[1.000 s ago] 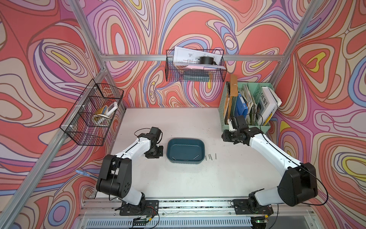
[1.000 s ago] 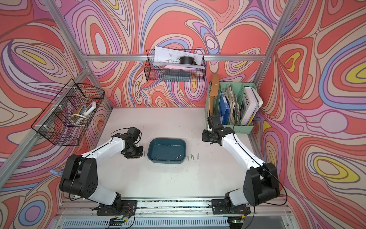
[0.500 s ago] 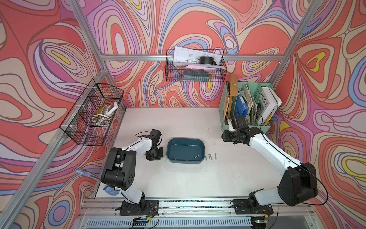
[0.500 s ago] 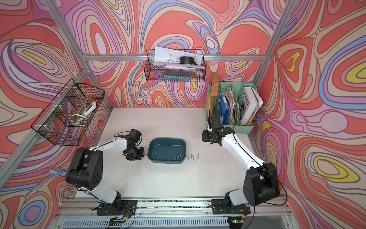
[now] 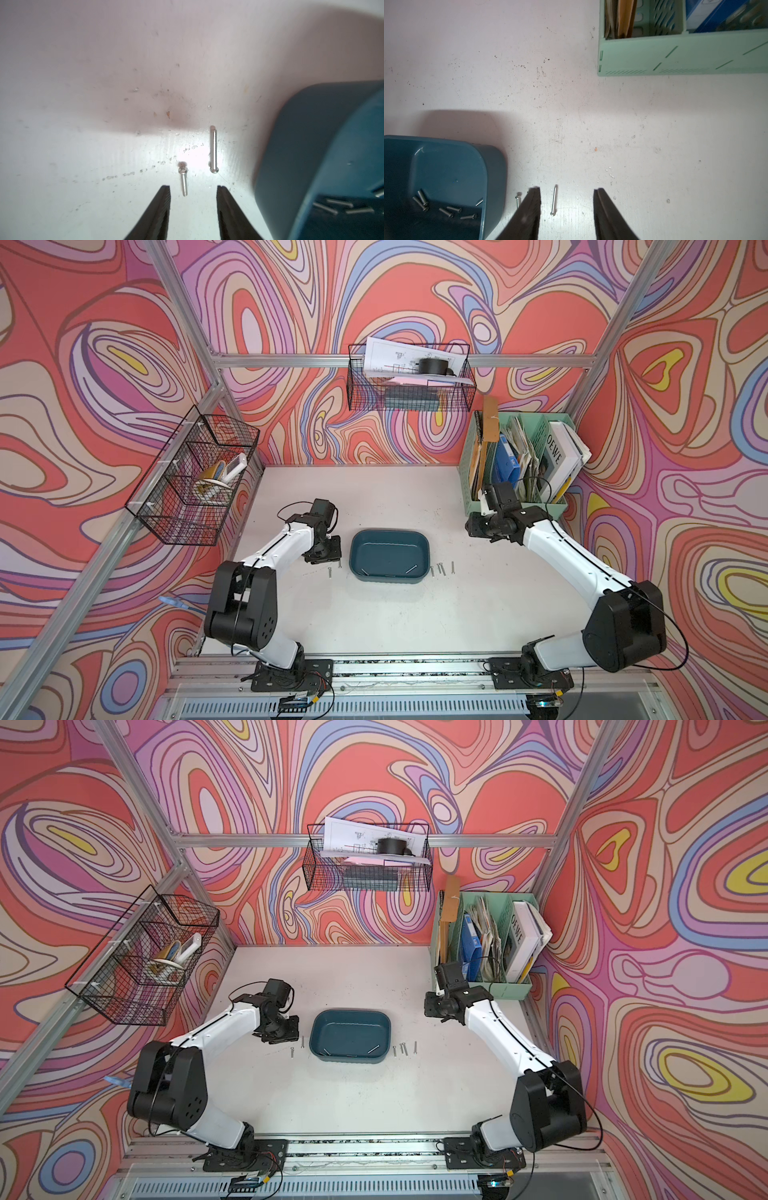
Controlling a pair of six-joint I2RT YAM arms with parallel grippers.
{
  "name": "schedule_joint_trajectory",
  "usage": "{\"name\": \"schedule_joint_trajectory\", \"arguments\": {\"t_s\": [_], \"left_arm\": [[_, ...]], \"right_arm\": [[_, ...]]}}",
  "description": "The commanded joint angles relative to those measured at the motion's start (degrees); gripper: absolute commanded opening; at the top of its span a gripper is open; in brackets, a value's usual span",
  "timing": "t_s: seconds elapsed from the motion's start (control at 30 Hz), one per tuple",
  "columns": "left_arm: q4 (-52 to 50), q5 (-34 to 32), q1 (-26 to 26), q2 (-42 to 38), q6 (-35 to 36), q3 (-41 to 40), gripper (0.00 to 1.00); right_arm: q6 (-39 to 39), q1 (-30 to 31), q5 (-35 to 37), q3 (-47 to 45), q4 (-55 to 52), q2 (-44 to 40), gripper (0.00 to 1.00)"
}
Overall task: Take out the screws from the storage box
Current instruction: Place the screw at the center of the board, then pick up the screw from the storage box.
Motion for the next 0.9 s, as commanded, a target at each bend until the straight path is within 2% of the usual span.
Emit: {"name": "schedule_joint_trajectory", "arguments": {"t_s": [0.0, 0.1, 0.2, 0.33, 0.4, 0.5, 0.67, 0.87], "left_arm": [[-3.9, -1.7, 0.2, -5.5, 0.0, 4.0, 0.46], [-4.8, 0.7, -1.6, -6.8, 0.6, 8.0, 0.47], [-6.4, 1.9, -7.0, -4.6, 2.4, 12.4, 0.46], [-10.5, 2.8, -16.4, 2.9, 4.5, 19.2, 0.46], [-11.5, 5.7, -19.7, 6.7, 5.6, 21.2, 0.46], [-14.8, 6.2, -24.0, 13.3, 7.3, 25.7, 0.46], [-18.2, 6.8, -27.0, 21.0, 10.1, 30.1, 0.46], [-18.6, 7.5, -27.5, 24.6, 10.8, 28.7, 0.49]], "right_arm": [[0.1, 0.2, 1.5, -0.9, -0.6, -1.0, 0.44], [-0.1, 0.2, 2.2, -1.3, -0.7, -1.4, 0.43], [-0.3, 0.2, 2.9, -1.7, -1.2, -1.2, 0.43], [-0.3, 0.2, 4.9, -3.4, -1.2, -1.4, 0.43], [-0.3, 0.2, 5.8, -4.3, -1.1, -1.4, 0.43], [-0.3, 0.2, 7.7, -5.4, -1.6, -1.3, 0.43], [-0.5, 0.1, 9.9, -6.1, -2.4, -0.8, 0.43], [0.0, -0.3, 10.1, -5.2, -3.2, 0.5, 0.43]]}}
